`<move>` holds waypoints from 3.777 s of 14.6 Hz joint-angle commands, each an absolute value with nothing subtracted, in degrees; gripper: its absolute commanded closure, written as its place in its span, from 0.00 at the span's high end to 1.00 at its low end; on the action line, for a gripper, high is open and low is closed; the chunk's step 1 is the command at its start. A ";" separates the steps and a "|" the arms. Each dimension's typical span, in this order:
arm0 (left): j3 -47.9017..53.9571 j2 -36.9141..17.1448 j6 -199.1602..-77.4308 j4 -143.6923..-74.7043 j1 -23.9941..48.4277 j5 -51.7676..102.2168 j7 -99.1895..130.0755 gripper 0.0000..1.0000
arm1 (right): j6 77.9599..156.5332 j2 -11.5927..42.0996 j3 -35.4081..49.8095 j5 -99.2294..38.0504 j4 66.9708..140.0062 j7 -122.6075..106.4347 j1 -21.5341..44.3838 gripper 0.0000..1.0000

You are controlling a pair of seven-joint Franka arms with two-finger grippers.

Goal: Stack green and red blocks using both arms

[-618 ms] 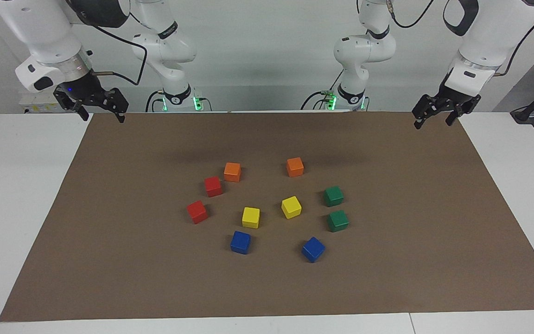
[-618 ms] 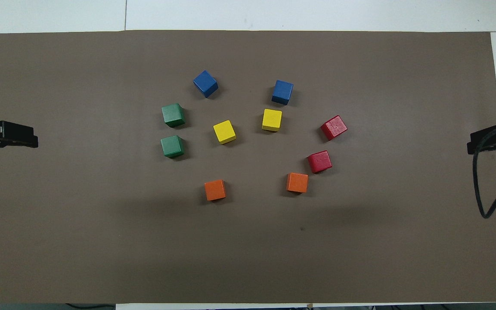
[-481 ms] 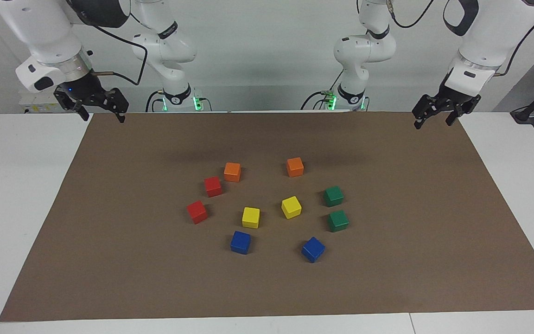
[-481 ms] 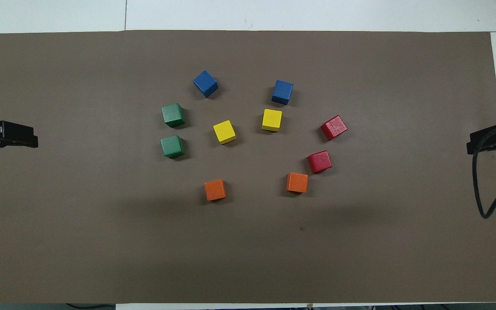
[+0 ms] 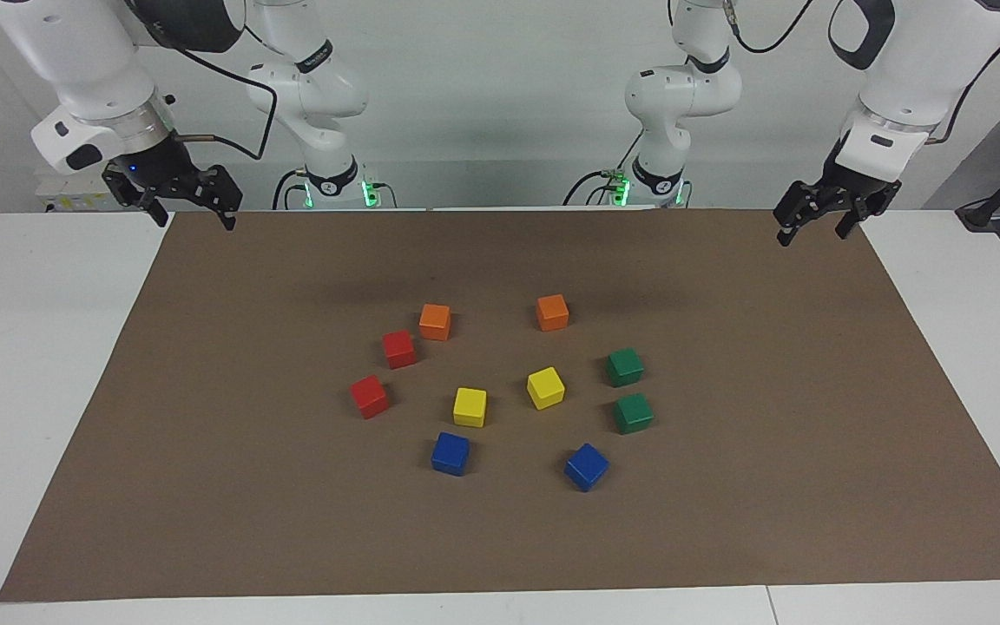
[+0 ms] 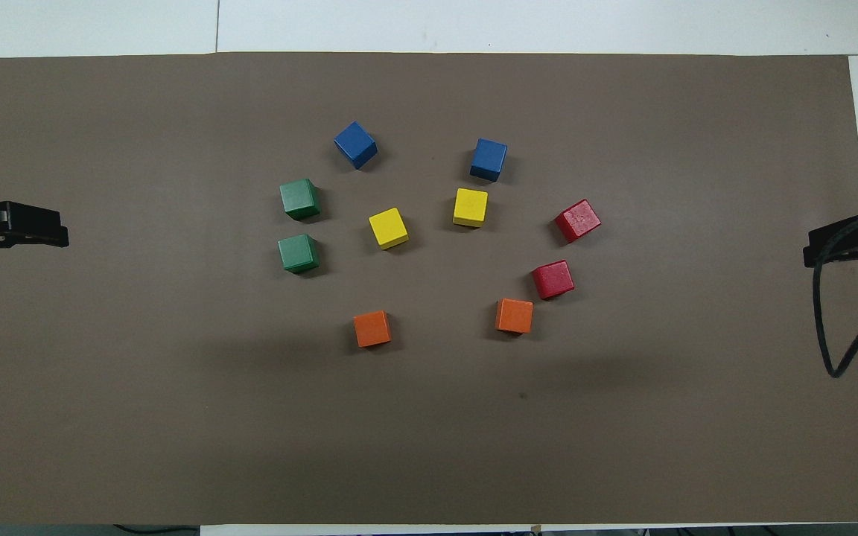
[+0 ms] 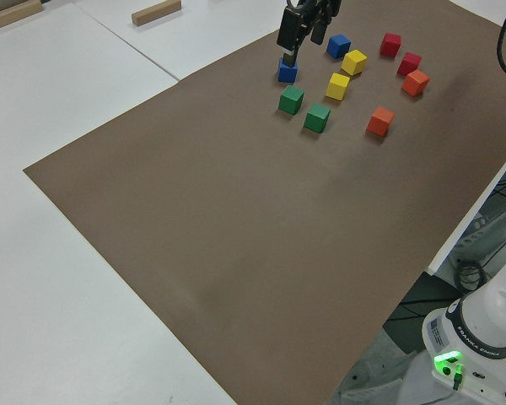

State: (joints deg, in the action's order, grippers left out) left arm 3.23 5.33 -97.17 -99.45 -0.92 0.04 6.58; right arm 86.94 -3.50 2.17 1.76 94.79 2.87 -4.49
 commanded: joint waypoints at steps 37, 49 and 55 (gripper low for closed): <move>3.08 -15.38 -140.54 -120.06 22.15 -4.39 38.58 1.00 | 141.94 8.44 2.81 0.97 126.91 13.62 18.46 1.00; 2.90 -15.13 -140.98 -119.53 21.36 -4.57 37.80 0.00 | 140.82 9.49 2.73 0.97 127.01 14.15 17.40 0.00; 2.90 -6.16 -130.27 -119.44 6.80 -4.48 15.95 0.00 | 122.01 8.35 2.37 1.05 112.16 9.16 9.95 0.00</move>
State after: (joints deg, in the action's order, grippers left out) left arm 2.54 -9.98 -133.97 -118.31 12.44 -3.38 23.44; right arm 126.79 8.84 2.12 1.44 116.99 12.47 13.26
